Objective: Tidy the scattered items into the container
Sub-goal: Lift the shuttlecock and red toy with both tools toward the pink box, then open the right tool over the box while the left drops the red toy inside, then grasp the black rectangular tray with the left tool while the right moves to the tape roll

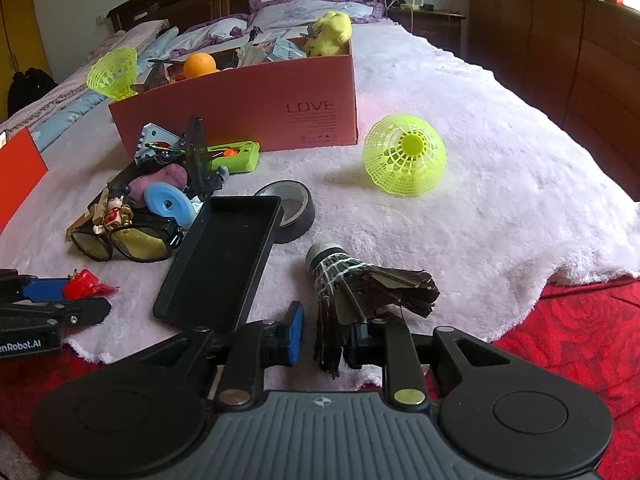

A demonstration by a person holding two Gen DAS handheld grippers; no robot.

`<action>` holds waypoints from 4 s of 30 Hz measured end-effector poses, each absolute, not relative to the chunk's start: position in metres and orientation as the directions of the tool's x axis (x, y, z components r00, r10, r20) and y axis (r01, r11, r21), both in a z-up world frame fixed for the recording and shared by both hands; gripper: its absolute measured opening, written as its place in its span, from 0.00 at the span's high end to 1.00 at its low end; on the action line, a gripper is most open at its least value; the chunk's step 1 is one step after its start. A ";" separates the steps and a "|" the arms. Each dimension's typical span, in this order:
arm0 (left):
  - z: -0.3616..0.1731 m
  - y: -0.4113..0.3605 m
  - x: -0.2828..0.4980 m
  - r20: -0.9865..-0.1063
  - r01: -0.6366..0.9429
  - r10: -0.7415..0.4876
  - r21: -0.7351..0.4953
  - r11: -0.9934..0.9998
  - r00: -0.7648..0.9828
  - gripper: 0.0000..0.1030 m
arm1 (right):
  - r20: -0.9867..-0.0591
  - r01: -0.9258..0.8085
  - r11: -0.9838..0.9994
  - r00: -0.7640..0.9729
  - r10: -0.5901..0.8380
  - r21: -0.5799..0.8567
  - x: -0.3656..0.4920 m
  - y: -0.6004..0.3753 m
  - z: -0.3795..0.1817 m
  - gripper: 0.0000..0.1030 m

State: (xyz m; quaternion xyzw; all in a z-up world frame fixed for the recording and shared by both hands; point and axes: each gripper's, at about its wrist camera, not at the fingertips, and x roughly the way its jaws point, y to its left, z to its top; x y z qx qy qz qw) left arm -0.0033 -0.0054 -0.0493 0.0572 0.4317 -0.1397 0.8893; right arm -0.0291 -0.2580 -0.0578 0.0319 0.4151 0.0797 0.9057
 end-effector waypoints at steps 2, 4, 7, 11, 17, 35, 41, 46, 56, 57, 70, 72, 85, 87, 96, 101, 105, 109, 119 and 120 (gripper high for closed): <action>-0.049 -0.005 -0.004 -0.782 0.298 -0.202 -0.022 0.954 0.590 0.55 | -0.749 -0.117 0.985 0.639 0.174 0.129 -0.028 -0.258 -0.057 0.73; -0.048 -0.005 -0.004 -0.780 0.299 -0.206 -0.025 0.954 0.591 0.62 | -0.752 -0.117 0.984 0.635 0.177 0.133 -0.028 -0.258 -0.057 0.74; -0.043 -0.005 -0.006 -0.771 0.305 -0.217 -0.031 0.952 0.599 0.63 | -0.751 -0.128 0.987 0.641 0.158 0.099 -0.029 -0.256 -0.057 0.81; -0.034 -0.008 -0.009 -0.752 0.323 -0.240 -0.038 0.946 0.614 0.63 | -0.750 -0.129 0.989 0.647 0.137 0.069 -0.030 -0.255 -0.055 0.87; -0.015 -0.011 -0.016 -0.720 0.352 -0.273 -0.043 0.935 0.638 0.63 | -0.737 -0.126 0.990 0.662 0.136 0.069 -0.033 -0.257 -0.045 0.92; 0.047 -0.018 0.022 -0.603 0.370 -0.310 -0.026 0.929 0.735 0.63 | -0.616 -0.253 0.963 0.746 0.252 0.088 -0.008 -0.234 0.024 0.92; 0.061 -0.035 0.068 -0.559 0.376 -0.302 0.018 0.927 0.772 0.63 | -0.576 -0.238 0.966 0.777 0.254 0.105 0.028 -0.230 0.037 0.92; 0.072 -0.044 0.119 -0.547 0.368 -0.302 0.012 0.930 0.781 0.63 | -0.537 -0.255 0.964 0.805 0.252 0.071 0.061 -0.224 0.049 0.92; 0.067 -0.065 0.205 -0.575 0.256 -0.141 0.124 0.959 0.806 0.53 | -0.526 -0.249 0.967 0.817 0.237 0.049 0.151 -0.205 0.044 0.85; 0.065 -0.066 0.209 -0.580 0.241 -0.120 0.136 0.961 0.806 0.50 | -0.533 -0.249 0.967 0.813 0.234 0.045 0.158 -0.203 0.041 0.76; 0.067 -0.050 0.151 -0.554 0.251 -0.157 0.098 0.963 0.818 0.16 | -0.534 -0.246 0.969 0.815 0.226 0.035 0.109 -0.217 0.037 0.48; 0.065 -0.046 0.133 -0.554 0.257 -0.161 0.100 0.961 0.817 0.15 | -0.556 -0.248 0.968 0.800 0.227 0.038 0.090 -0.225 0.032 0.48; 0.039 0.004 0.019 -0.629 0.190 -0.101 0.076 0.979 0.771 0.10 | -0.751 -0.222 0.955 0.591 0.293 0.198 0.005 -0.226 -0.042 0.50; 0.035 0.013 0.010 -0.644 0.178 -0.094 0.067 0.982 0.759 0.10 | -0.759 -0.226 0.949 0.572 0.311 0.218 0.002 -0.222 -0.048 0.61; 0.021 0.030 -0.012 -0.677 0.157 -0.097 0.028 0.987 0.730 0.10 | -0.754 -0.196 0.927 0.540 0.375 0.321 -0.006 -0.231 -0.043 0.83; 0.019 0.026 -0.015 -0.682 0.175 -0.114 0.021 0.984 0.723 0.10 | -0.764 -0.178 0.912 0.500 0.408 0.371 -0.021 -0.237 -0.047 0.83; 0.016 0.023 -0.018 -0.688 0.185 -0.120 0.020 0.983 0.716 0.10 | -0.760 -0.236 0.890 0.463 0.457 0.391 -0.030 -0.230 -0.046 0.83; 0.013 0.023 -0.020 -0.696 0.187 -0.122 0.017 0.982 0.707 0.10 | -0.752 -0.298 0.849 0.397 0.527 0.437 -0.034 -0.213 -0.050 0.83; 0.001 0.014 -0.021 -0.737 0.238 -0.166 -0.007 0.971 0.655 0.10 | -0.724 -0.375 0.922 0.611 0.320 0.091 -0.041 -0.206 -0.017 0.48; -0.001 0.010 -0.021 -0.742 0.255 -0.177 -0.008 0.967 0.647 0.10 | -0.719 -0.360 0.932 0.636 0.281 0.046 -0.035 -0.209 -0.017 0.47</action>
